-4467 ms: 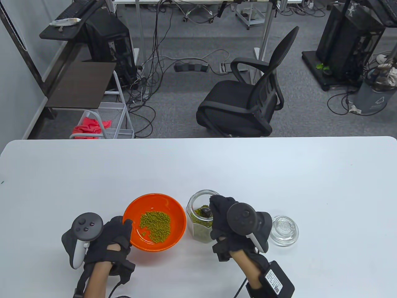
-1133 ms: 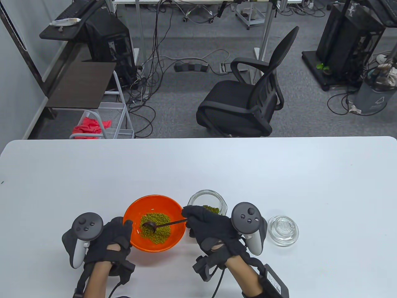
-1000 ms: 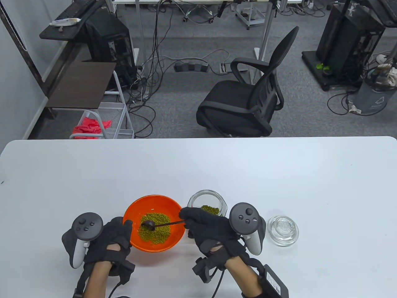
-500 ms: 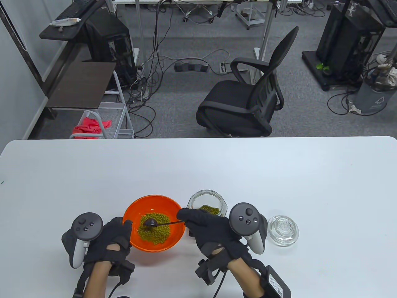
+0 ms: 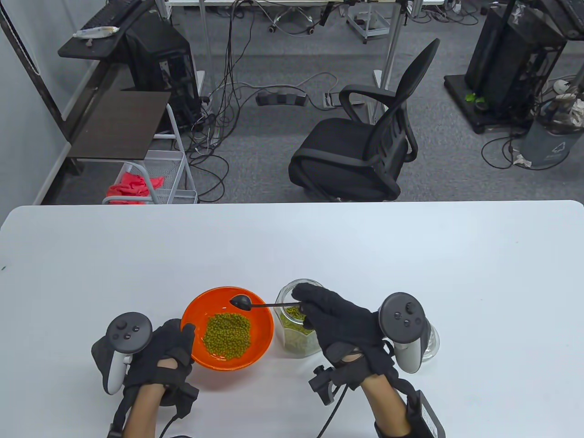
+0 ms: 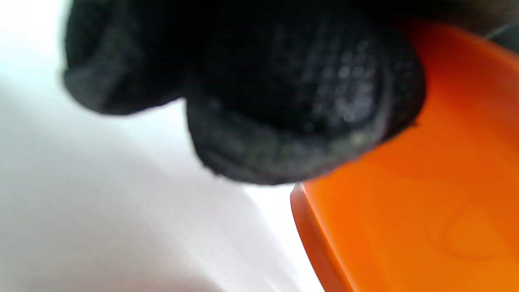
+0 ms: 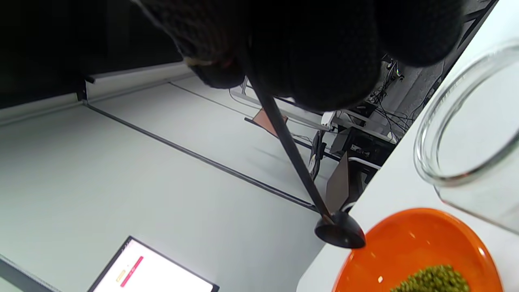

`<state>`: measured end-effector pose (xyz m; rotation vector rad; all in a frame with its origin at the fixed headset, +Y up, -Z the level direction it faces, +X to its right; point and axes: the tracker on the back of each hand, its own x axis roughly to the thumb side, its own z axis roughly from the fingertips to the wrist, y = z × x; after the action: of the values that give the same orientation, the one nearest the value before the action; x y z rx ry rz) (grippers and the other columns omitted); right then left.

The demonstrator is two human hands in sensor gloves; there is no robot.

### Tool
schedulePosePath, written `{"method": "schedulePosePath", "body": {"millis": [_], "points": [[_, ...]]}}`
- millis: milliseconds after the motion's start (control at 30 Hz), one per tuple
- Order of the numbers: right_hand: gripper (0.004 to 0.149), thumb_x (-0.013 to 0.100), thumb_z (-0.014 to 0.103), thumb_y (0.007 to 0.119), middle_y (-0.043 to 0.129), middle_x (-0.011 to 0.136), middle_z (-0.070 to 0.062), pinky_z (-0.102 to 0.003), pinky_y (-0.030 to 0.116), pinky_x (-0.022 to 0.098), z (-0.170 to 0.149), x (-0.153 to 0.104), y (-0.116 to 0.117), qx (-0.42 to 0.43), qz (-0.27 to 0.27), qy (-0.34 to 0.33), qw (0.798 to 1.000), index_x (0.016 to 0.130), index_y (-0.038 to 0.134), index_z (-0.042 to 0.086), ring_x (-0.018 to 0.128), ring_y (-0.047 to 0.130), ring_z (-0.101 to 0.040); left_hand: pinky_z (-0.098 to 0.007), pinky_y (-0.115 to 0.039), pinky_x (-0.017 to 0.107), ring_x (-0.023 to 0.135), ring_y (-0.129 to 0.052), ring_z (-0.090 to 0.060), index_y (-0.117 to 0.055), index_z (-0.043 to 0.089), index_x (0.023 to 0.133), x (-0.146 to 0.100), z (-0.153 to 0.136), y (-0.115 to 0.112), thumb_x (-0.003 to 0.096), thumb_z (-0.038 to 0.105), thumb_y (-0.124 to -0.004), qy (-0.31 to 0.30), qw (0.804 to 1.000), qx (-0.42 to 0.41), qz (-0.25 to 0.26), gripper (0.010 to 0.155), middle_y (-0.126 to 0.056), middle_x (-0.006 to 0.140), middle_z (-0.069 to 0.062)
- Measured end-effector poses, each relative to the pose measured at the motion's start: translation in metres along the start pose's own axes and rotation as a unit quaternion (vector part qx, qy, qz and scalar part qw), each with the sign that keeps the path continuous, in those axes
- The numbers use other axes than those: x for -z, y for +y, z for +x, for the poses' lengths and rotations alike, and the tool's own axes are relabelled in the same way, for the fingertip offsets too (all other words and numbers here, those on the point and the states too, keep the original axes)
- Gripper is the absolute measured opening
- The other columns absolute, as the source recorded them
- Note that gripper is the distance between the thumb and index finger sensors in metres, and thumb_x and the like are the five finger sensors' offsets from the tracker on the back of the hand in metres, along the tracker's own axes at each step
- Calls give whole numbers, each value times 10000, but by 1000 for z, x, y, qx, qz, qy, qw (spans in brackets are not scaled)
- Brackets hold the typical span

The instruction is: Portion mung beans with measuring scoop (Bowl in hand)

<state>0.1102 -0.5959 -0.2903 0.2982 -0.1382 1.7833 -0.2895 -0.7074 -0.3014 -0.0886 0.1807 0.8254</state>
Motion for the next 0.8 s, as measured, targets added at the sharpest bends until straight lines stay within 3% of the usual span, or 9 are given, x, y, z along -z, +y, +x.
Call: {"method": "schedulePosePath", "body": {"millis": [233,400,633,800], "points": [[402,467,230,795,893,687,-224,-602,753,443,5,-5,-40,-1,-76,-2,997,851,850,123,401,963,-274,-221,-949,120,90,-1079,-17,-782,68,878,0,0,0,520,481,-738,4,1000,8,-1,548,-992,345,130],[397,470,242,788,899,650,-219,-592,762,428,7,-9,-57,-20,-113,-1,993,838,848,105,362,953,-252,-223,-951,126,100,-1082,-21,-776,70,883,0,0,-1,521,479,-737,6,1000,12,-1,548,-992,354,128],[393,468,251,777,905,623,-209,-582,772,413,12,-12,-59,-130,-156,-1,979,823,850,100,334,946,-231,-226,-951,134,109,-1084,-25,-769,73,889,0,0,0,520,480,-738,7,1000,10,1,550,-992,362,126],[392,468,249,777,905,624,-211,-585,771,414,11,-8,-45,-186,-142,3,972,822,851,99,335,947,-236,-225,-951,135,111,-1084,-24,-769,72,889,0,0,3,522,481,-736,6,1000,2,6,551,-991,363,127]]}}
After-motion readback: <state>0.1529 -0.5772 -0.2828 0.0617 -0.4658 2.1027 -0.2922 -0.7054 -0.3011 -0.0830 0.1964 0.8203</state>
